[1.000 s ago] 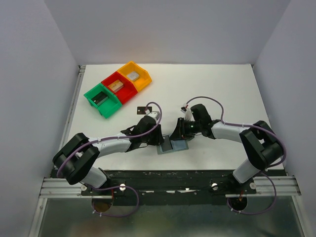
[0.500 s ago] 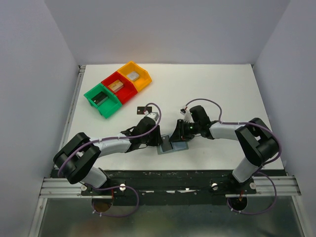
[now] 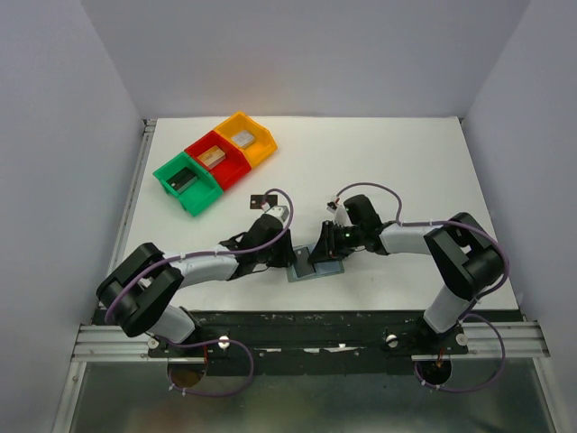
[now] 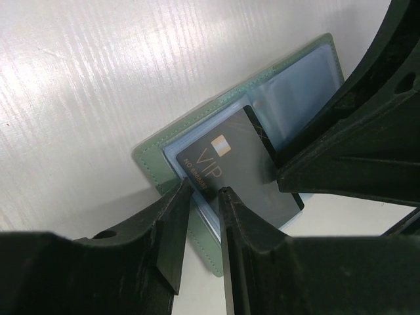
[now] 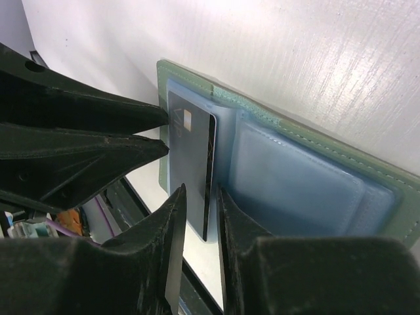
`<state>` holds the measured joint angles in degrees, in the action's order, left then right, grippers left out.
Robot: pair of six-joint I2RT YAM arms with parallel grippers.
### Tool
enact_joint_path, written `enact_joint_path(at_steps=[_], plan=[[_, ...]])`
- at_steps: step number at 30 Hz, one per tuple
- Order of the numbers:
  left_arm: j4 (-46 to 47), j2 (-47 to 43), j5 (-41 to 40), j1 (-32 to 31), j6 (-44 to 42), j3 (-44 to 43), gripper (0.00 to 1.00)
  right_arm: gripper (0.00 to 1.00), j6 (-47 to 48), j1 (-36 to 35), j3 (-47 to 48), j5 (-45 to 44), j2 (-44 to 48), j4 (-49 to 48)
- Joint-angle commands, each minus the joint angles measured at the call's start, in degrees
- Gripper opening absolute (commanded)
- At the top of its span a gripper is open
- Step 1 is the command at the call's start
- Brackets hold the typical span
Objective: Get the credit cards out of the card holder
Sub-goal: Remove the credit card from the card holder.
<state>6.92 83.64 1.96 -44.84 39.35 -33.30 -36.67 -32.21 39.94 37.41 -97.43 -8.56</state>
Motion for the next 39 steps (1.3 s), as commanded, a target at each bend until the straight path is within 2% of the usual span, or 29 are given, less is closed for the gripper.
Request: enact_joint_path(at_steps=[1,7,18,24,27,34,39], plan=[[-1.56,-1.19,-1.52,0.1,0.55,1.92,0.4,0.31,-0.95,-0.58,0.13,1.79,-0.92,-2.25],[-1.29,-4.62,-3.8,0.1,0.99,3.24,0.37,0.24,-1.13,-0.58,-0.04,1.7,-0.83,-2.69],[-1.2,-3.92,-3.27,0.1,1.34,3.07,0.37,0.24,-1.92,-0.75,-0.04,2.93,-1.54,-3.84],[-0.94,-2.6,-2.66,0.1,1.25,2.8,0.27,0.25,-3.06,-0.93,-0.04,4.07,-2.5,-5.5],[-0.77,-2.25,-2.31,0.1,1.16,2.8,0.26,0.25,-3.85,-1.02,0.05,4.86,-3.12,-6.56],[-0.15,-1.55,-2.04,0.1,0.99,3.06,0.12,0.25,-6.84,-1.1,-0.39,6.71,-4.53,-11.04],[0.02,-1.28,-1.96,0.1,0.99,3.15,0.08,0.31,-7.89,-1.1,-1.09,6.98,-4.26,-13.23]])
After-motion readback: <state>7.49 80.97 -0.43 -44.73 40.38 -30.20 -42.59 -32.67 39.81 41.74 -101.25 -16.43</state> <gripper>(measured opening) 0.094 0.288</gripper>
